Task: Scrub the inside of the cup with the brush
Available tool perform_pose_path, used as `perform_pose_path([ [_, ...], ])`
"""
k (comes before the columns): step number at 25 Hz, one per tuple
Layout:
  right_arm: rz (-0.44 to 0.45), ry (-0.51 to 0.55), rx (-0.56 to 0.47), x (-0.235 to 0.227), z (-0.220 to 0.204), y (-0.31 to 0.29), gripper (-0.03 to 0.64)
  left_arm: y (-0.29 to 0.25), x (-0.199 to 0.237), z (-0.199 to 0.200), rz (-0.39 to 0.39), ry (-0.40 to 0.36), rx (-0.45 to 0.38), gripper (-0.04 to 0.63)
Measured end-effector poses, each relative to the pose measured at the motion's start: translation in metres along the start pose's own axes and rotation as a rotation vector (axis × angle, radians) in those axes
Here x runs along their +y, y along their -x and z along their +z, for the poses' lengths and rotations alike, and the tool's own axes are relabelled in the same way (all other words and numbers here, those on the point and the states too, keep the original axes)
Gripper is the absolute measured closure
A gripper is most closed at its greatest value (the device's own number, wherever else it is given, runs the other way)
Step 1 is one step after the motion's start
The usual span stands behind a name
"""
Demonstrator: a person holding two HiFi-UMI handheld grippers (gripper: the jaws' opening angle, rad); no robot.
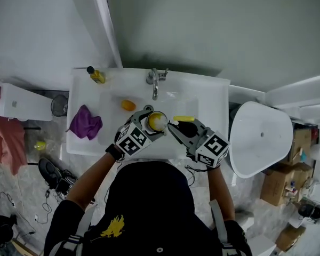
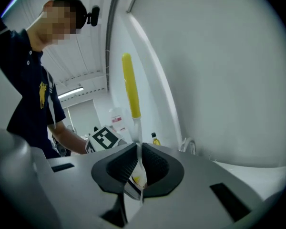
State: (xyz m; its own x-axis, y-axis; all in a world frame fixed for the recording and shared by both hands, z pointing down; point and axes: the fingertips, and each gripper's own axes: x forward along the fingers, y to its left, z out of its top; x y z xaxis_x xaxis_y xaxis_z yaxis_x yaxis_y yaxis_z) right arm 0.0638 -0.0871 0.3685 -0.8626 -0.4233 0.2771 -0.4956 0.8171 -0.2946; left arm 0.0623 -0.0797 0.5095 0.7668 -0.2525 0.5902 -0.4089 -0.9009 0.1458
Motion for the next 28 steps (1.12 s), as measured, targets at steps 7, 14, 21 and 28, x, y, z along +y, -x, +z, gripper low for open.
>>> perform_pose_path([
  [7, -0.130, 0.099, -0.029, -0.009, 0.019, -0.028, 0.555, -0.009, -0.029, 0.015, -0.042, -0.098, -0.012, 0.193],
  [14, -0.163, -0.048, -0.047, -0.040, 0.010, 0.007, 0.548, 0.002, -0.017, 0.014, -0.036, -0.038, -0.034, 0.193],
  [21, -0.062, 0.057, 0.015, 0.012, 0.004, -0.004, 0.549, -0.001, -0.002, 0.010, -0.013, -0.064, -0.012, 0.193],
  [28, -0.189, 0.064, -0.010, -0.026, 0.020, -0.016, 0.561, -0.009, -0.029, 0.021, -0.058, -0.105, -0.055, 0.195],
])
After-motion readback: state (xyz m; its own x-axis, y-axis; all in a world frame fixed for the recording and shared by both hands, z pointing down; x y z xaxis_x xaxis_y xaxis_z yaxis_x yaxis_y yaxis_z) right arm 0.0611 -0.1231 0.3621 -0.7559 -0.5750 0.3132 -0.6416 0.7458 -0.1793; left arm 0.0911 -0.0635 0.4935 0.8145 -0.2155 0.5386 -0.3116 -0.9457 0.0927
